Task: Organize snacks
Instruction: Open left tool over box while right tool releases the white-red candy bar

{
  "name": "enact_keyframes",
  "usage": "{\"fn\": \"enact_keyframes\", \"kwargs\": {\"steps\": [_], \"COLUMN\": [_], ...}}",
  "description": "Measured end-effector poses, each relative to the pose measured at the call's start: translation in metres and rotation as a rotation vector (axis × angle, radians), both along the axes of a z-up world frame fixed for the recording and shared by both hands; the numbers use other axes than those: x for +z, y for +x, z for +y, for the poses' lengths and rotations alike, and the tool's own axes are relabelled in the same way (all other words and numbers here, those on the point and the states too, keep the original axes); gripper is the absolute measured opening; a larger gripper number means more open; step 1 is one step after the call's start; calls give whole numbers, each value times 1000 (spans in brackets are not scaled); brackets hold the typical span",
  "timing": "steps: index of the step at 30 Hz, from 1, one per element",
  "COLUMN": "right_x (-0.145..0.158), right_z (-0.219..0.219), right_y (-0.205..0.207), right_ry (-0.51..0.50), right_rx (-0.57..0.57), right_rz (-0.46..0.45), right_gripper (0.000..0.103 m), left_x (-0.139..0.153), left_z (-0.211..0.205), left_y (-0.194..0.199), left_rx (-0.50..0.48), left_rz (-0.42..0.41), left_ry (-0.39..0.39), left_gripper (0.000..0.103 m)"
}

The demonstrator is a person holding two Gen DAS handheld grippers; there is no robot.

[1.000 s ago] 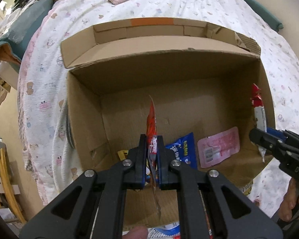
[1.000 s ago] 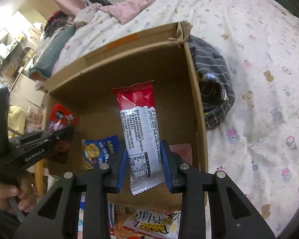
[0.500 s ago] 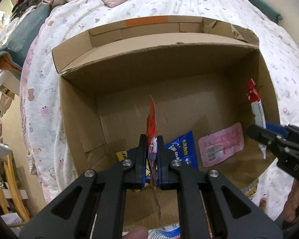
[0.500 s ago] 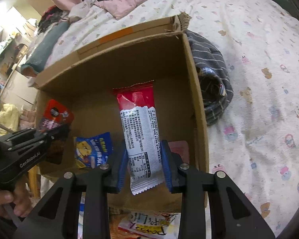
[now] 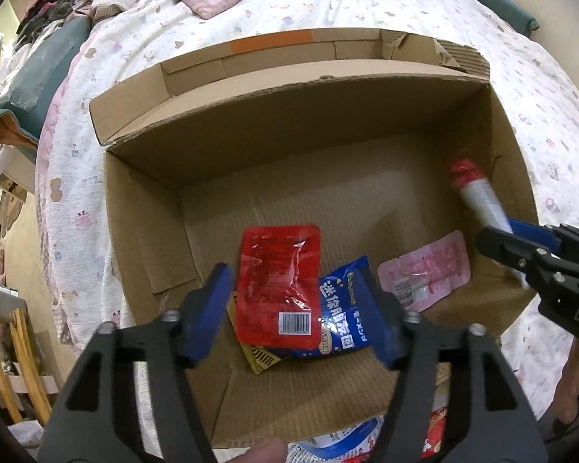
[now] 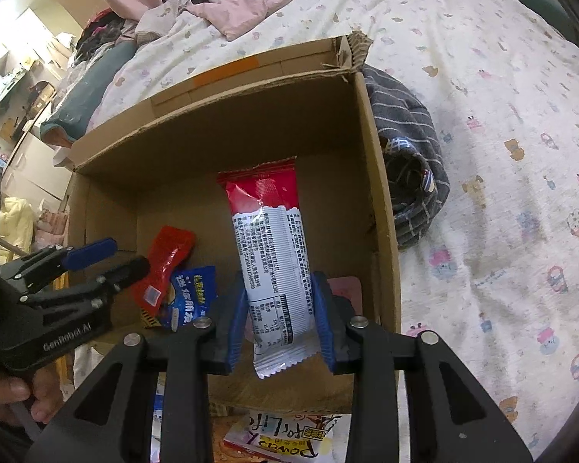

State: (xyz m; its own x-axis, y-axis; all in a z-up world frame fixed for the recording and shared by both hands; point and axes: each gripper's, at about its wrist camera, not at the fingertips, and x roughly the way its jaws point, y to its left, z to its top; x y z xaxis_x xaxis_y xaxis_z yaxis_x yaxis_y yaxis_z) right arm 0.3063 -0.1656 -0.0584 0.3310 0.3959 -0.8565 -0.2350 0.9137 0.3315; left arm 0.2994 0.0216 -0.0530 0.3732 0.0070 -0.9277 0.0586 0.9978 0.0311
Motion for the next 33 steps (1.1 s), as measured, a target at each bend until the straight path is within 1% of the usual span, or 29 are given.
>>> {"fn": "enact_keyframes", "kwargs": {"steps": [2, 3, 4, 7, 8, 13, 16, 18, 19, 20, 21, 23, 25, 26, 27, 28, 29, 30, 33], "right_x": [3, 5, 7, 14, 16, 19, 20, 20, 21, 23, 26, 30, 32, 34, 36, 39, 42, 45, 51], "right_z": [1, 0, 0, -3, -5, -7, -10, -10, -10, -10, -10, -10, -10, -11, -12, -13, -13, -14, -16], "right_y": [0, 0, -1, -2, -3, -4, -5, -5, -6, -8, -10, -15, -22, -26, -30, -36, -40, -46, -67], "right_ry": [13, 21, 27, 62, 65, 57, 71, 77, 73, 72, 74, 76, 69, 73, 81, 89, 90, 95, 104], "right_rx": [2, 5, 7, -4, -13, -13, -18, -15, -22, -25, -23, -9, -10, -9, -6, -6, -6, -3, 14], "right_rz": [-9, -16, -25, -46, -57, -72, -67, -51, -53, -62, -75, -86, -92, -90, -87, -88, -92, -99, -89], "right_gripper": [36, 37, 40, 65, 67, 67, 67, 75, 87, 90, 90, 90, 90, 91, 92, 96, 98, 99, 99], "left_x": [1, 3, 4, 9, 10, 16, 22, 28, 32, 36, 39, 48, 54, 56, 56, 56, 55, 55, 51], "left_z": [-2, -2, -3, -3, -3, 3, 7, 9, 11, 14, 17, 24, 30, 32, 32, 35, 37, 42, 54], "left_y": [-1, -2, -3, -5, -5, -11, -21, -28, -32, -35, -38, -46, -53, -57, -61, -66, -71, -78, -99], "left_rx": [-5, -6, -8, -9, -6, 14, 16, 22, 25, 29, 36, 59, 67, 56, 47, 50, 56, 66, 94], "left_rz": [-9, -16, -24, -44, -47, -57, -72, -88, -93, -97, -100, -112, -118, -118, -118, -118, -118, -112, -78], "left_ry": [-5, 1, 7, 13, 12, -4, -10, -21, -31, -47, -59, -88, -108, -115, -100, -72, -58, -56, -83], "left_gripper": [78, 79, 79, 79, 79, 79, 79, 79, 82, 88, 92, 103, 103, 103, 103, 103, 103, 103, 103]}}
